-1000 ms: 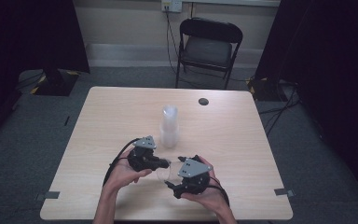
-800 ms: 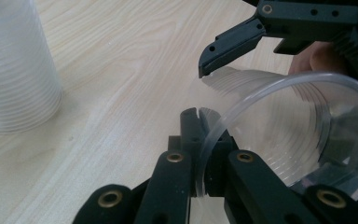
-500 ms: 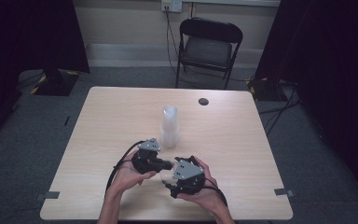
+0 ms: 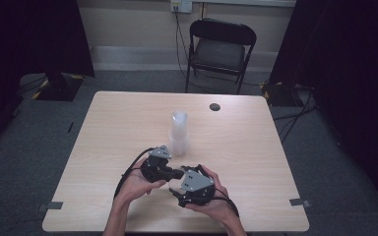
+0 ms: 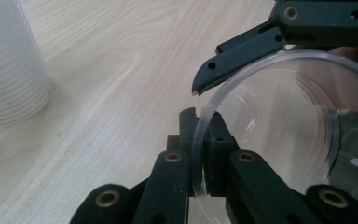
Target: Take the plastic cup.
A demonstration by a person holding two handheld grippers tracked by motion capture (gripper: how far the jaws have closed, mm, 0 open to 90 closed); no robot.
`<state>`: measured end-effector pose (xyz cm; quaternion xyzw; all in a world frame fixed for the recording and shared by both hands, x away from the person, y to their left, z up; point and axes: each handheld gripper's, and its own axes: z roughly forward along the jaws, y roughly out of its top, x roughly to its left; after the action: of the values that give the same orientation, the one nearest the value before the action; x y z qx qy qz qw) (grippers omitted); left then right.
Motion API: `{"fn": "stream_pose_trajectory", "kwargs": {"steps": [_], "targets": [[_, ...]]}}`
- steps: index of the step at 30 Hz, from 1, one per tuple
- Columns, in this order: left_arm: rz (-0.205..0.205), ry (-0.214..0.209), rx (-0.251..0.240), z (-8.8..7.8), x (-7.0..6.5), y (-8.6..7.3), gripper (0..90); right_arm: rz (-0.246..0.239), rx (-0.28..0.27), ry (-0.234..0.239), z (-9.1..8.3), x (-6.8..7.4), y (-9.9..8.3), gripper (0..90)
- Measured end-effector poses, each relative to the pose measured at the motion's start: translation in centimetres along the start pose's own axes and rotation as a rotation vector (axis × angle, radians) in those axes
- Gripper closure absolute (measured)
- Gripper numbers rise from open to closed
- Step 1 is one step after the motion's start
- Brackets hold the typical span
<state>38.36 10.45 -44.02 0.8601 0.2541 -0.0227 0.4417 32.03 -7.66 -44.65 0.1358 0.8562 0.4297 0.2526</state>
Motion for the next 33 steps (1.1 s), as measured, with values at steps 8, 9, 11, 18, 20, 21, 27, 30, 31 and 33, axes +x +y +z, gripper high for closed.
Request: {"fn": "stream_pose_trajectory", "kwargs": {"steps": [8, 9, 11, 18, 20, 21, 27, 30, 31, 33], "targets": [[-0.018, 0.008, 0.016, -0.1, 0.1, 0.0, 88.0, -0.029, -0.035, -0.027, -0.3, 0.3, 0.3, 25.6], [-0.026, 0.011, 0.012, -0.1, 0.1, 0.0, 87.9, -0.029, -0.035, -0.027, -0.2, 0.3, 0.3, 25.9], [-0.028, 0.014, 0.009, -0.3, 0.1, 0.0, 87.8, -0.030, -0.039, -0.028, -0.2, 0.3, 0.3, 26.9], [-0.040, 0.005, -0.023, -0.4, 0.2, -0.3, 86.5, -0.002, -0.059, -0.016, -0.3, 0.0, 0.3, 29.3], [-0.047, 0.005, -0.031, -0.5, 0.3, -0.3, 86.2, 0.013, -0.064, -0.012, -0.3, -0.1, 0.2, 29.5], [-0.049, 0.003, -0.031, -0.5, 0.3, -0.2, 86.1, 0.015, -0.065, -0.014, -0.3, -0.1, 0.2, 29.7], [-0.057, -0.005, -0.048, -0.6, 0.4, -0.2, 81.6, 0.041, -0.067, -0.013, -0.3, -0.6, 0.2, 30.2], [-0.058, 0.007, -0.058, -0.7, 0.2, -0.3, 80.4, 0.076, -0.079, 0.002, -0.4, -0.9, 0.1, 30.3], [-0.055, 0.008, -0.063, -0.8, 0.3, -0.3, 80.0, 0.083, -0.081, 0.000, -0.4, -0.9, 0.1, 30.4], [-0.060, 0.012, -0.065, -0.8, 0.2, -0.3, 79.1, 0.084, -0.081, -0.002, -0.3, -0.9, 0.1, 30.5]]}}
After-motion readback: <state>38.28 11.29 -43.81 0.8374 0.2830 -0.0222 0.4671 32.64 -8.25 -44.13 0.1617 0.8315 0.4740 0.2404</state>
